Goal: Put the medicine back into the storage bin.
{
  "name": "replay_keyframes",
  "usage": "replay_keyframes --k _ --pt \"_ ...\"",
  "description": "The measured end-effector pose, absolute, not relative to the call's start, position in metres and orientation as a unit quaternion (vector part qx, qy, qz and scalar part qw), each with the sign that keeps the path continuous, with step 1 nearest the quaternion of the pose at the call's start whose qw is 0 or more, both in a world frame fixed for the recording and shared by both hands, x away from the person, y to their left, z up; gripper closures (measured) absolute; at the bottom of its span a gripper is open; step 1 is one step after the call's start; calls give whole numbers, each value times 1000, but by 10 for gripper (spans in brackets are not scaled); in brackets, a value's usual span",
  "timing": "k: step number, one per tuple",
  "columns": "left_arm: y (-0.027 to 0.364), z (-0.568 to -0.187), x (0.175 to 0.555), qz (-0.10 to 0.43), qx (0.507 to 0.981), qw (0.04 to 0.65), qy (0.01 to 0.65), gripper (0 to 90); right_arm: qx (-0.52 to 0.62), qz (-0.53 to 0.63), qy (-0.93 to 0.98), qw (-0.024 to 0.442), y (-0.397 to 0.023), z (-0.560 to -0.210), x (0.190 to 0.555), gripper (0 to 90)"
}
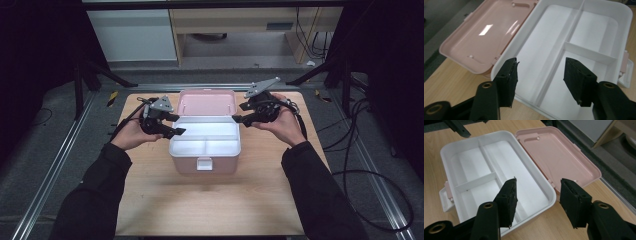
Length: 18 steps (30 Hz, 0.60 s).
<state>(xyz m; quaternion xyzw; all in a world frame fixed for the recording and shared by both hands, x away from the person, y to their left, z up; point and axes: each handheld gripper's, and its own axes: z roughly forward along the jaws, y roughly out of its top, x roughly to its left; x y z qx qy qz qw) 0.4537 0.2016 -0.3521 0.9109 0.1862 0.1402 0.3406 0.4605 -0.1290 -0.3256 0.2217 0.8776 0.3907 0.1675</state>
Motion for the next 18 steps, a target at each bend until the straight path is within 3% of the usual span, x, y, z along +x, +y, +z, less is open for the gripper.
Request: replay_keyframes --k 18 --pt "191 -372 466 104 956 237 141 698 136 274 946 103 -91 -356 469 659"
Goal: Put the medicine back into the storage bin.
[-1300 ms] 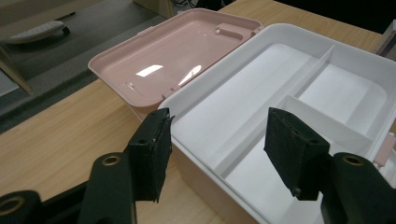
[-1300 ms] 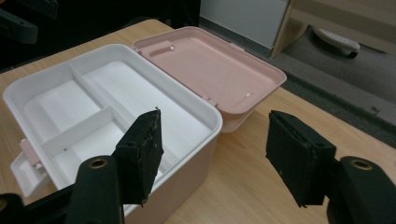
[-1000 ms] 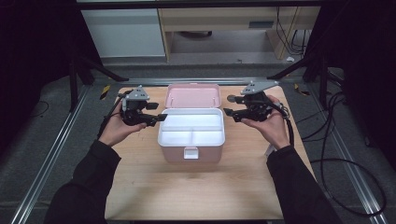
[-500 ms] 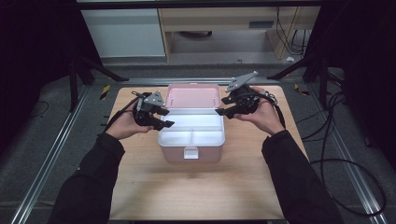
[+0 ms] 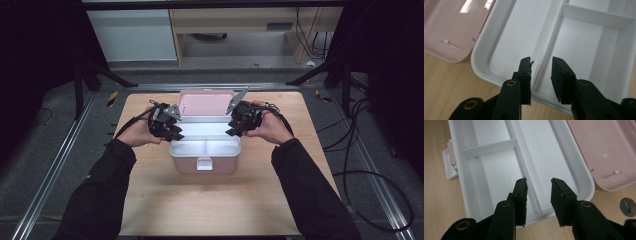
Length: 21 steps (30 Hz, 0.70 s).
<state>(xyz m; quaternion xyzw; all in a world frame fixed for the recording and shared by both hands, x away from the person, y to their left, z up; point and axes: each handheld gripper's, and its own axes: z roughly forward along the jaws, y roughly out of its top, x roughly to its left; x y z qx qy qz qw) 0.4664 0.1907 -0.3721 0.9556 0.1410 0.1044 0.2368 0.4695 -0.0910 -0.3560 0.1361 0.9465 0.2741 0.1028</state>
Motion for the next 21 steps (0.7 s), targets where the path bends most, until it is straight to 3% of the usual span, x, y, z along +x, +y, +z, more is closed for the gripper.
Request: replay_keyframes --k 10,21 --pt "189 -381 475 90 964 212 134 788 137 226 961 77 -88 -377 478 786" --pt "183 -383 481 75 974 184 112 798 127 202 969 66 -82 -381 484 819"
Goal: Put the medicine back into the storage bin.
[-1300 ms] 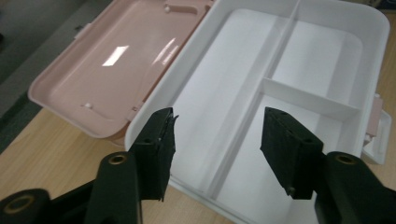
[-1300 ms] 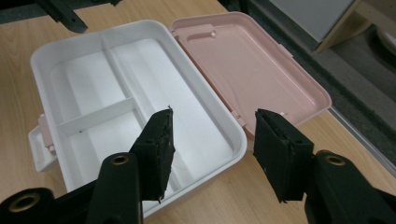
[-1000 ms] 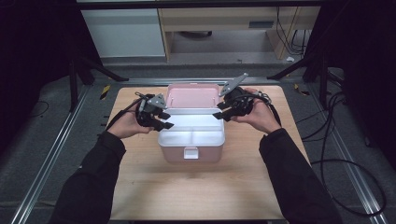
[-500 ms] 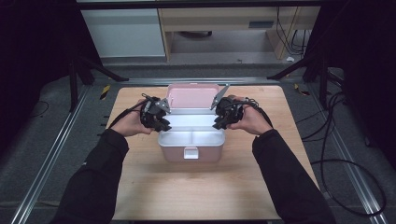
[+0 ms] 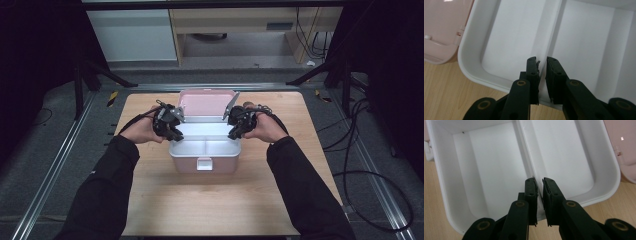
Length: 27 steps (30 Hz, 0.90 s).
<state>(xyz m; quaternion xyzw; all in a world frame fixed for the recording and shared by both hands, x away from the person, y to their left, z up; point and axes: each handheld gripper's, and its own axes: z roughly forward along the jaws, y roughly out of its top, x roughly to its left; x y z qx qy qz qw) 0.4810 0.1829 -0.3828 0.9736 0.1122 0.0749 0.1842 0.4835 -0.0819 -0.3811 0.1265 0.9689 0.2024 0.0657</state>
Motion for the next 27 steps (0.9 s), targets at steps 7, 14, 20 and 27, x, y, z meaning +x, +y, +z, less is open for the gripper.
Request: replay_keyframes --k 7,14,20,27 --pt "183 -383 485 61 975 184 109 805 114 184 974 61 -77 -385 486 813" --pt "180 -382 489 48 979 170 98 820 117 191 974 40 -78 -387 491 822" --pt "176 -380 491 43 984 151 90 831 109 198 974 31 -80 -387 494 835" --pt "179 -377 489 41 982 160 89 840 102 211 972 34 -83 -382 492 846"
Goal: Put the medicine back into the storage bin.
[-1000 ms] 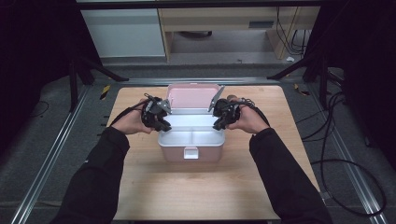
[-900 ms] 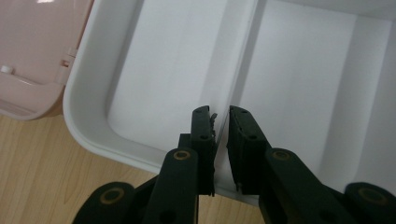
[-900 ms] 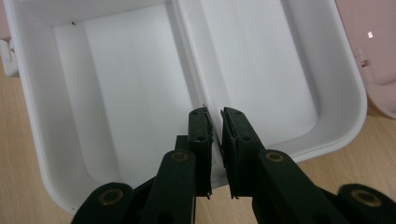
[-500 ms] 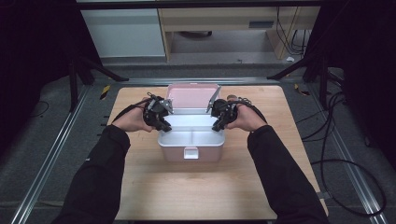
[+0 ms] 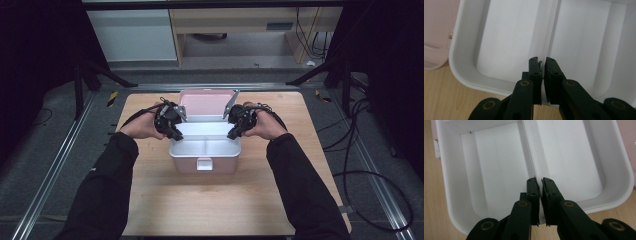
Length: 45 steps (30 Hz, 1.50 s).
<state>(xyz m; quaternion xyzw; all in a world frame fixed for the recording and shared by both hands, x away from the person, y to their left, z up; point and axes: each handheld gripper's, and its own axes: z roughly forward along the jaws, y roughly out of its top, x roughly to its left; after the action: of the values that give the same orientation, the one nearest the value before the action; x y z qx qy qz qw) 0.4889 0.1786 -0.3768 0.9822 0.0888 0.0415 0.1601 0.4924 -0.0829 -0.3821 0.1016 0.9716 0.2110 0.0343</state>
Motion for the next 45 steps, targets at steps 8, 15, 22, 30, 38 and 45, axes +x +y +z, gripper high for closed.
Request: replay_keyframes --k 8,15,22,30,38,45 --pt "179 -360 481 64 982 166 71 860 89 219 970 57 -85 -365 487 847" --pt "178 -335 461 65 983 162 64 866 75 232 968 66 -88 -339 470 849" --pt "177 -310 430 70 983 161 54 872 64 237 967 67 -89 -316 444 851" --pt "168 -305 385 61 985 154 40 882 51 231 970 55 -95 -309 403 857" --pt "164 -301 355 61 986 155 29 882 47 231 971 52 -100 -313 366 866" --pt "163 -315 332 45 987 152 28 880 41 235 970 50 -102 -325 340 874"
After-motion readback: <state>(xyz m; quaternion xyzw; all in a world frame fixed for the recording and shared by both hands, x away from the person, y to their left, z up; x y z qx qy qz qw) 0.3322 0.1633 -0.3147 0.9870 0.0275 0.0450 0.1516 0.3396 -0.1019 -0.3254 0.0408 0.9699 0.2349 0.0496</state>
